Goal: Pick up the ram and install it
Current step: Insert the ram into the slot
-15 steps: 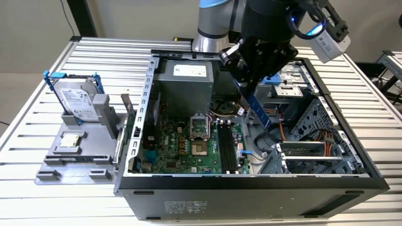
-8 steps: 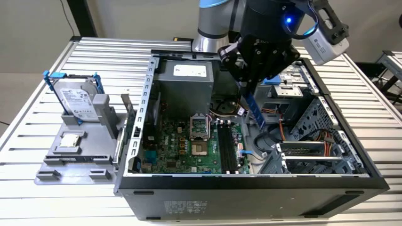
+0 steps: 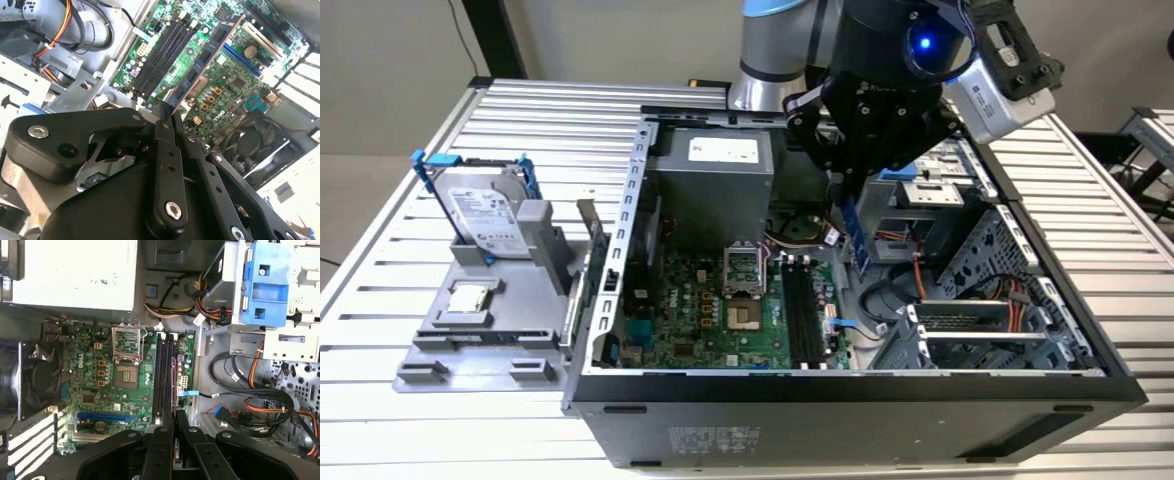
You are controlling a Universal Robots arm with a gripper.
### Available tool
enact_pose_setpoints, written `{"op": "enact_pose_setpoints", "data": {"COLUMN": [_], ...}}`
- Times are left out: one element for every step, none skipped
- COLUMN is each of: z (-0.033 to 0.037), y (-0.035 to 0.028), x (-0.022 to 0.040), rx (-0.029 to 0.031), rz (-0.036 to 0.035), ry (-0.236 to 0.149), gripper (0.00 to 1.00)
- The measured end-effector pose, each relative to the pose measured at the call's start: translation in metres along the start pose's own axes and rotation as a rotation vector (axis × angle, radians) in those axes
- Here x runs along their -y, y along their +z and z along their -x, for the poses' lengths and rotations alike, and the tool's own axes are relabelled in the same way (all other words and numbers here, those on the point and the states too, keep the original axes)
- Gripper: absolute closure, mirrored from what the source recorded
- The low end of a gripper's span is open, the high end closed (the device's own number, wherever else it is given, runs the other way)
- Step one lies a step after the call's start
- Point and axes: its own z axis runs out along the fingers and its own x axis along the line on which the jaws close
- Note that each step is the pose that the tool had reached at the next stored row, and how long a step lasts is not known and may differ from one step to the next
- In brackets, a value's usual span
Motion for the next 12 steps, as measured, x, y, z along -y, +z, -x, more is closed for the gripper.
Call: {"op": "enact_pose_setpoints", "data": {"z": [0.0000,0.0000,0.0002,0.0009,0.0025,0.0047,0.0071,0.0094,0.0116,0.0134,0.0151,0.0169], "y": [0.0000,0.0000,0.0000,0.0000,0.0000,0.0001,0.0001,0.0003,0.0007,0.0010,0.0013,0.0018], "x": [0.0000,0.0000,0.0000,0.0000,0.0001,0.0001,0.0001,0.0002,0.0002,0.0002,0.0001,0.0001], "rx": [0.0000,0.0000,0.0000,0.0000,0.0000,0.0000,0.0000,0.0000,0.0001,0.0002,0.0002,0.0002], "rz": [0.0000,-0.0001,-0.0001,-0.0001,-0.0001,-0.0002,-0.0002,-0.0003,0.0000,-0.0001,-0.0003,-0.0002], "ry": [0.000,0.000,0.001,0.001,0.002,0.003,0.005,0.007,0.011,0.015,0.019,0.024], "gripper": [1.00,1.00,1.00,1.00,1.00,1.00,1.00,1.00,1.00,1.00,1.00,1.00]}}
